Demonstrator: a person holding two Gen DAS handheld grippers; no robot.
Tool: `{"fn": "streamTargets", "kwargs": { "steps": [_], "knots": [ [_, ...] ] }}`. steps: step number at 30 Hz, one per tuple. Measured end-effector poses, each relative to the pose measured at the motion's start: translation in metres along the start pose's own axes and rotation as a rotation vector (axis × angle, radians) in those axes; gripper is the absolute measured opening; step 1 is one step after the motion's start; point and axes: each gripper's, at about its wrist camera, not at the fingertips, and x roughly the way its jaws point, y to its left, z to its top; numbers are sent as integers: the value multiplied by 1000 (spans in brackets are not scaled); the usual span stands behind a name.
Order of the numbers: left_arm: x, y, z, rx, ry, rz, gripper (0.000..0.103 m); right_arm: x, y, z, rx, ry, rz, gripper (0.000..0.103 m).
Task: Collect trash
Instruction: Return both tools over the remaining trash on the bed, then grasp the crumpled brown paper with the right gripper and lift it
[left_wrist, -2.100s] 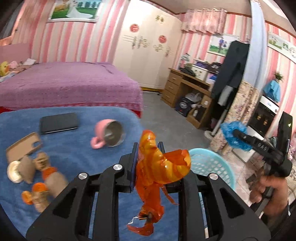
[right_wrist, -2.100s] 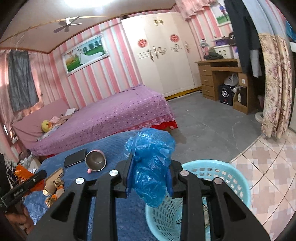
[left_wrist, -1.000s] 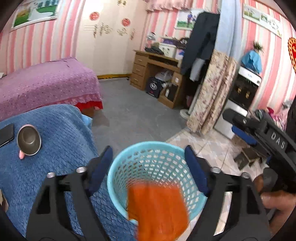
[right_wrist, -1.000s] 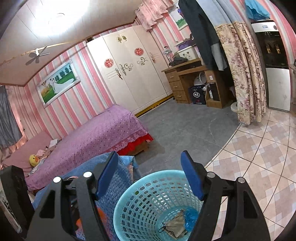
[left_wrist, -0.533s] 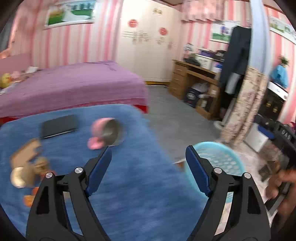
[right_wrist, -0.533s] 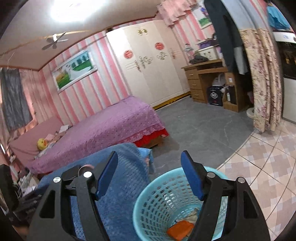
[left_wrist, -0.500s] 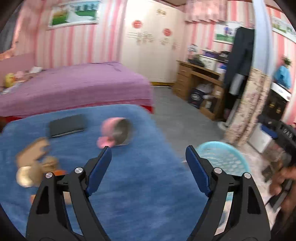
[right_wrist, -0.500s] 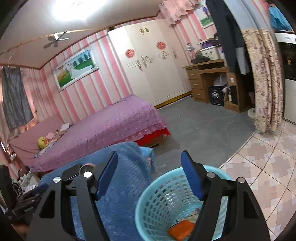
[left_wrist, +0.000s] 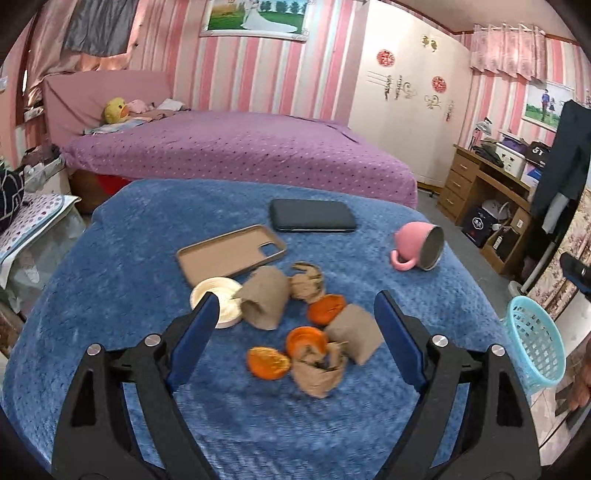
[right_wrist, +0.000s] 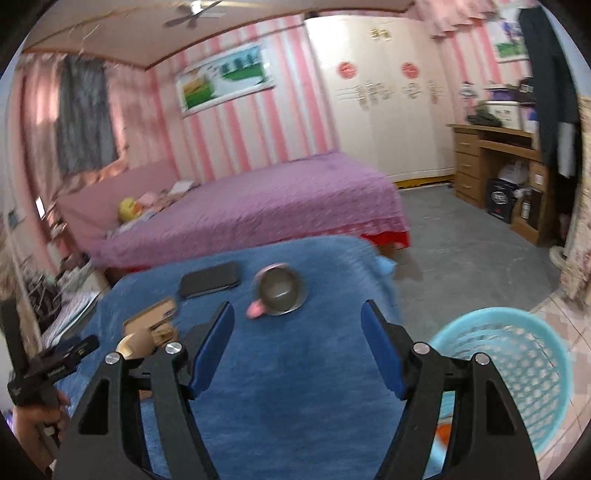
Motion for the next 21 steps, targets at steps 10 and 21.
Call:
{"fn": "streamTargets", "kwargs": {
  "steps": [10, 21],
  "knots": [
    [-6, 68, -10, -55, 20, 86, 87, 25, 94, -26, -115, 44, 94, 72],
    [-16, 140, -24, -168, 45, 190, 89, 77, 180, -70, -234, 195, 192, 72]
  ]
}}
